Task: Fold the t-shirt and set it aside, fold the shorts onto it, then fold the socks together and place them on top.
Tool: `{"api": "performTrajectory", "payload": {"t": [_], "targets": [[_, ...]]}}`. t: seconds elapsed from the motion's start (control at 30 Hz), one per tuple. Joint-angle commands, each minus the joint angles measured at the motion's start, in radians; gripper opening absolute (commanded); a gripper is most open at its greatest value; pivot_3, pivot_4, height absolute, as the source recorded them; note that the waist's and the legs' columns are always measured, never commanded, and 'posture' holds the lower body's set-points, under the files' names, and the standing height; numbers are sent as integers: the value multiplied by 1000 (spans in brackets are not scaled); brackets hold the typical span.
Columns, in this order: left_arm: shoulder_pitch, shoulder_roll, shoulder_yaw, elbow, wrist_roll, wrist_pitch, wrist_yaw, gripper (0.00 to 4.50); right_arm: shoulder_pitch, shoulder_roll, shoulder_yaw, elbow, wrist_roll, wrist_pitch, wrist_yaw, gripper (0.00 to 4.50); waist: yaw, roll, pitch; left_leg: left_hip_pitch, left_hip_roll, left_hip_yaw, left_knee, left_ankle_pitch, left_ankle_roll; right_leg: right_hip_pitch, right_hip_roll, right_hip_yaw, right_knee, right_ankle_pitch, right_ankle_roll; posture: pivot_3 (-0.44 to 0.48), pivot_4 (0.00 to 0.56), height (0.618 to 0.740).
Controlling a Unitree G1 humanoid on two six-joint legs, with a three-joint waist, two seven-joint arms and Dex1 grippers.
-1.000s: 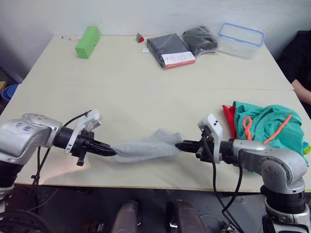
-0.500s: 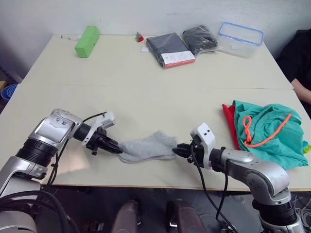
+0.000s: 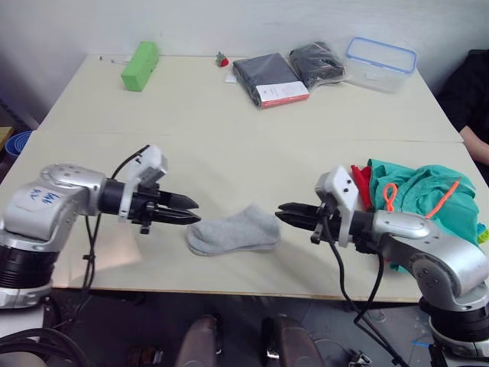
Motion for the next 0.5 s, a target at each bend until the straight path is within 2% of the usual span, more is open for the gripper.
{"api": "performTrajectory", "payload": {"t": [0.03, 0.07, 0.27, 0.37, 0.5], "targets": [[59, -34, -54, -49, 83, -79, 101, 440, -63, -3, 157, 69, -176, -173, 33, 0, -4, 0, 0, 0, 0, 0, 0, 0, -1, 0, 0, 0, 0, 0, 0, 0, 150, 740], [84, -47, -75, -67, 99, -94, 119, 89, -90, 15, 193, 97, -203, -205, 43, 0, -7, 0, 0, 0, 0, 1, 0, 1, -1, 0, 0, 0, 0, 0, 0, 0, 150, 740], [137, -78, -201, -94, 195, -128, 183, 39, -184, 96, 345, 285, -352, -333, 96, 0, 2, -1, -1, 1, 1, 2, 1, 2, -3, 0, 1, 1, 1, 0, 0, 0, 150, 740], [143, -70, -247, -55, 269, -175, 208, 39, -164, 63, 407, 352, -443, -409, 133, 0, 5, -2, -1, 1, 1, 2, 3, 0, -1, 2, 0, 1, 1, 0, 0, 0, 150, 740], [151, -57, -262, -21, 314, -207, 215, 39, -126, 6, 388, 408, -546, -491, 120, 0, 4, -1, -1, 3, 0, 2, 5, -1, 0, 4, 0, 2, 1, 0, 0, 0, 150, 740]]}}
